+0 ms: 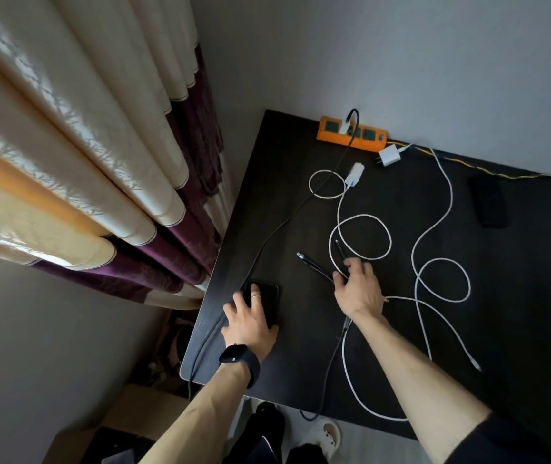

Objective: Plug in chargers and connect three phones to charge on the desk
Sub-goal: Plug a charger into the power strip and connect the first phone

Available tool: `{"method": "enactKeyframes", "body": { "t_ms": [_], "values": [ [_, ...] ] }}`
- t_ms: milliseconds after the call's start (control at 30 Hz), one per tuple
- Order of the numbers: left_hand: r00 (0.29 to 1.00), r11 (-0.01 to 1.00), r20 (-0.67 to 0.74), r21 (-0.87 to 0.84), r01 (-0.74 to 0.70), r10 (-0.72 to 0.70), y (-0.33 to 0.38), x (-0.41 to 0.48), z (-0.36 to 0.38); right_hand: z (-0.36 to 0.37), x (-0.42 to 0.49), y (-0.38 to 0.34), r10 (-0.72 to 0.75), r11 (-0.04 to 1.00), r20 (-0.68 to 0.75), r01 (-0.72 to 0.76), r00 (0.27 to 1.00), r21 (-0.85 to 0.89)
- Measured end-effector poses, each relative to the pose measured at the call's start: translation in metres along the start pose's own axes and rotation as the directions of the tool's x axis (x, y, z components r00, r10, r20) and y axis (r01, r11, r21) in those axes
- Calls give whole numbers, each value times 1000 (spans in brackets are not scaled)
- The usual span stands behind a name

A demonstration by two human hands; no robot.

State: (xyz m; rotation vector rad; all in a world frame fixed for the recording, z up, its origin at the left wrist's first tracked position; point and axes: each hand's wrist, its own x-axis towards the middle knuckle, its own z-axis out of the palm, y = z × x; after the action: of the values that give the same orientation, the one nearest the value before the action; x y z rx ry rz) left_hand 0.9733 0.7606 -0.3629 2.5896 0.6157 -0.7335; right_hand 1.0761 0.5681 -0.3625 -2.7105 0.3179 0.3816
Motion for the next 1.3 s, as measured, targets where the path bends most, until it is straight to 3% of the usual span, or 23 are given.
{"method": "enactKeyframes", "body": {
  "t_ms": [133, 267, 333, 400, 433, 500, 567, 700, 800, 900, 1033, 1300],
  "values": [
    [1000, 1000, 14, 8, 19, -19, -2, 1, 1, 4, 13, -13, 174, 984, 25, -175, 984, 22],
    [997, 997, 25, -31, 68, -68, -1, 4, -5, 1, 20, -6, 66, 996, 40, -64, 997, -55],
    [996, 993, 29, -86, 83, -81, 0, 6, -10, -6, 13, -6, 36, 997, 35, -38, 999, 73],
    [981, 951, 113, -253, 180, -156, -5, 9, -16, -18, -6, -6, 40, 957, 63, -56, 997, 285],
    [966, 883, 188, -403, 241, -177, -6, 10, -24, -26, -20, -5, 40, 921, 81, -68, 996, 384],
    [940, 638, 323, -702, 317, -112, -7, 6, -47, -41, -56, -1, 50, 826, 109, -103, 993, 554],
    [916, 417, 401, -838, 352, 32, -4, -7, -73, -53, -92, 1, 79, 735, 124, -142, 989, 663],
    [829, -4, 467, -871, 492, 307, 12, -38, -113, -69, -150, -1, 39, 598, 154, -147, 987, 788],
    [813, -172, 465, -821, 544, 351, 22, -51, -124, -80, -183, -8, -39, 542, 159, -113, 986, 833],
    [854, -167, 406, -864, 474, 325, 33, -63, -120, -94, -207, -10, -120, 582, 87, 0, 989, 813],
    [843, -204, 358, -862, 464, 402, 52, -83, -116, -108, -223, -8, -147, 651, 2, 96, 989, 753],
    [849, -173, 352, -879, 445, 394, 68, -98, -112, -114, -229, -3, -135, 667, -75, 147, 988, 730]
  ]
}}
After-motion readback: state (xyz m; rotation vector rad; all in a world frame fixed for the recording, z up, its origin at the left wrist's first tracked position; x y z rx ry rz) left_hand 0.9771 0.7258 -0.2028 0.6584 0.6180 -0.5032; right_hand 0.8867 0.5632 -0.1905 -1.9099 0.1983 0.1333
